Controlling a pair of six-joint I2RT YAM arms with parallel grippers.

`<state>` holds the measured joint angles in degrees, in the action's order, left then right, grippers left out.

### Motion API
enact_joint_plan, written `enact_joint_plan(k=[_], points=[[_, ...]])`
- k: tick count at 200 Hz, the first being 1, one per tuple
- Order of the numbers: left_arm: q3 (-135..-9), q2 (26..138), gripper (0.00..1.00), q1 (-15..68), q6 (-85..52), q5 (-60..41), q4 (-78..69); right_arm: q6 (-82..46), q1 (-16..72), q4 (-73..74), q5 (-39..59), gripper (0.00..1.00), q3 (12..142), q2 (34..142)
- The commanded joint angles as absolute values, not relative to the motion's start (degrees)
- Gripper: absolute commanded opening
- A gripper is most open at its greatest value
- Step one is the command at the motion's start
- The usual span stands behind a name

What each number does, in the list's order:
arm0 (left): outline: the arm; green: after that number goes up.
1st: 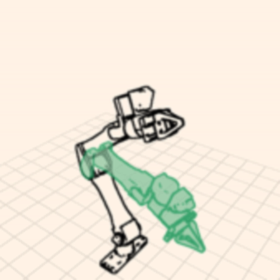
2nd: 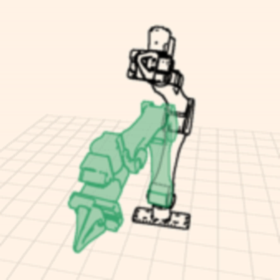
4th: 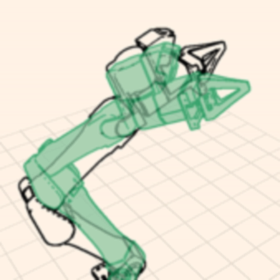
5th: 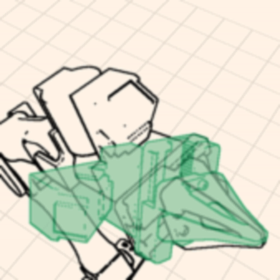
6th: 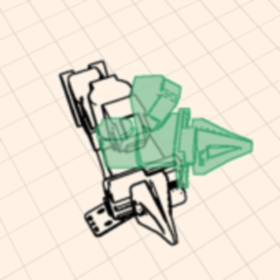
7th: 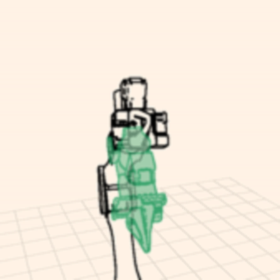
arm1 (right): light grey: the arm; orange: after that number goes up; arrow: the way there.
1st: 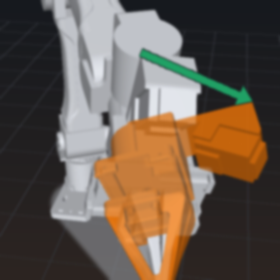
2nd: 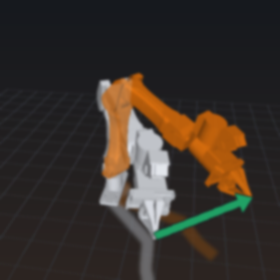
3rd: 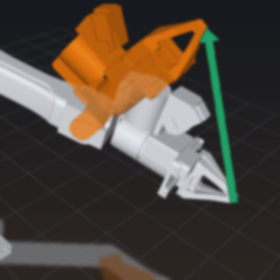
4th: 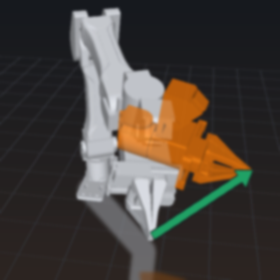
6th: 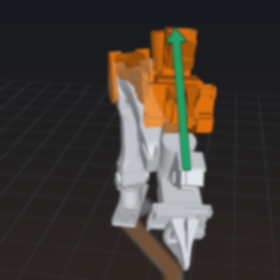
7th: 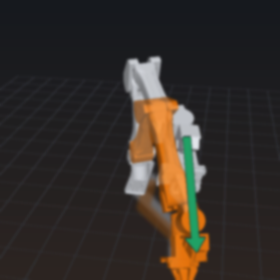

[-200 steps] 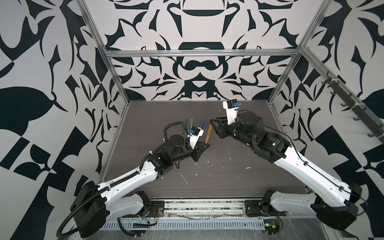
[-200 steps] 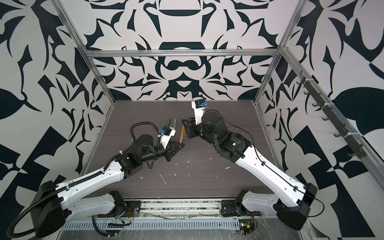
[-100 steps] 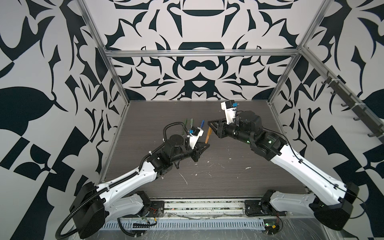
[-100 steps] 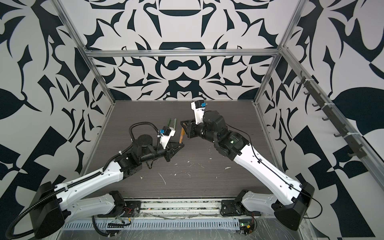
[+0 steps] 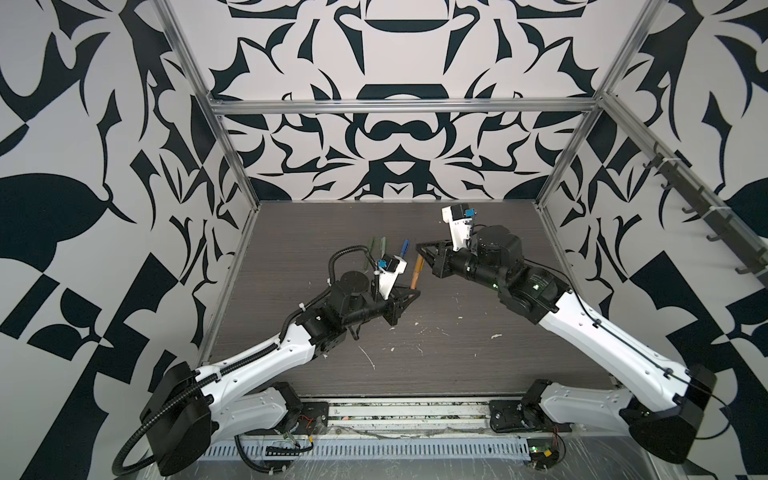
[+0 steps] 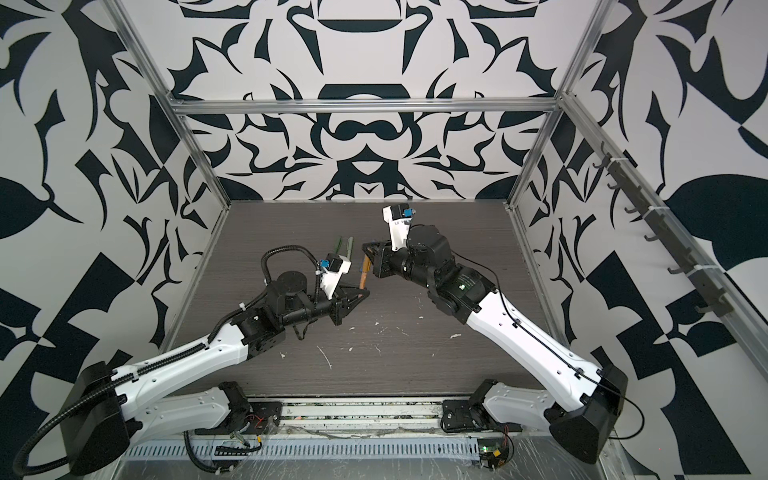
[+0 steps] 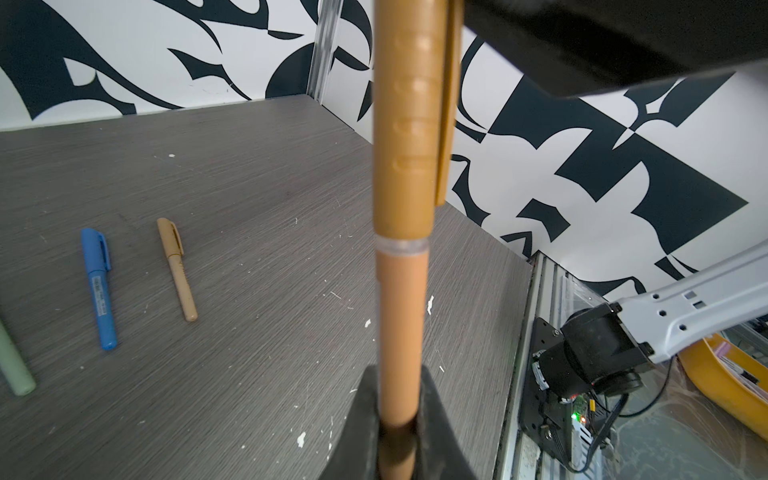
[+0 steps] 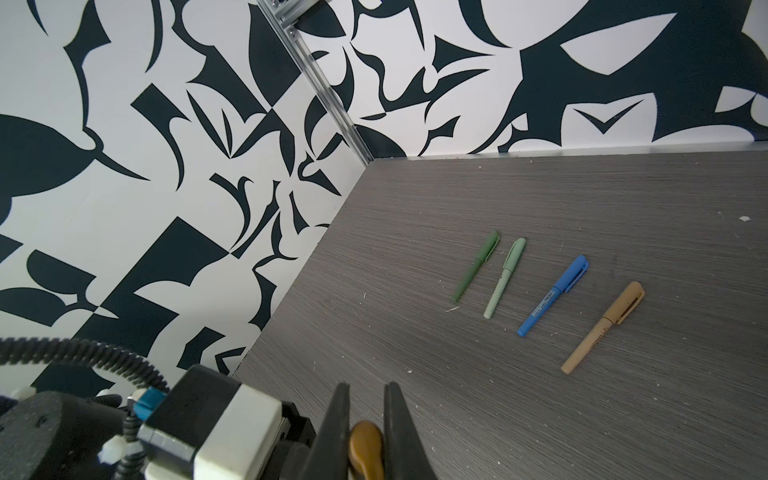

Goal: Insert the pens into the pen caps

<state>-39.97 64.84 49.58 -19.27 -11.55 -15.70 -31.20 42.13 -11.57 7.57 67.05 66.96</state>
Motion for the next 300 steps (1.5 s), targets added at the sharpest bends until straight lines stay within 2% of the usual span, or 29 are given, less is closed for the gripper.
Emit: enact_joint_plan(k=[1, 47, 124, 195, 237, 280, 290, 300], points=[[-41.52, 65.48, 0.00, 49.29, -22.67, -7.94, -27.87, -31.72, 42.85, -13.78, 10.09, 0.00, 62.94, 65.07], [-45.42, 66.57, 0.00, 47.79, -22.23, -5.48, -30.88, -31.73, 43.67, -13.71, 9.76, 0.00, 56.32, 62.17], [-52.09, 68.97, 0.00, 44.50, -22.32, -7.84, -31.28, -32.50, 45.83, -13.71, 8.61, 0.00, 48.36, 59.82], [-56.19, 71.30, 0.00, 41.86, -23.04, -9.42, -33.52, -35.79, 50.17, -9.06, 7.18, 0.00, 41.75, 61.79], [-60.55, 72.56, 0.00, 39.11, -23.27, -11.47, -33.75, -36.91, 53.40, -7.75, 6.24, 0.00, 39.88, 64.21], [-59.84, 72.54, 0.00, 37.97, -21.77, -15.00, -27.58, -36.12, 53.42, -9.74, 1.66, 0.00, 43.02, 60.89], [-58.10, 72.30, 0.00, 37.97, -21.67, -16.65, -25.03, -35.29, 53.40, -11.05, -0.84, 0.07, 45.39, 59.47], [-55.46, 71.86, 0.00, 37.97, -22.02, -17.50, -22.87, -34.41, 53.41, -11.95, -3.85, 0.18, 48.42, 58.00]])
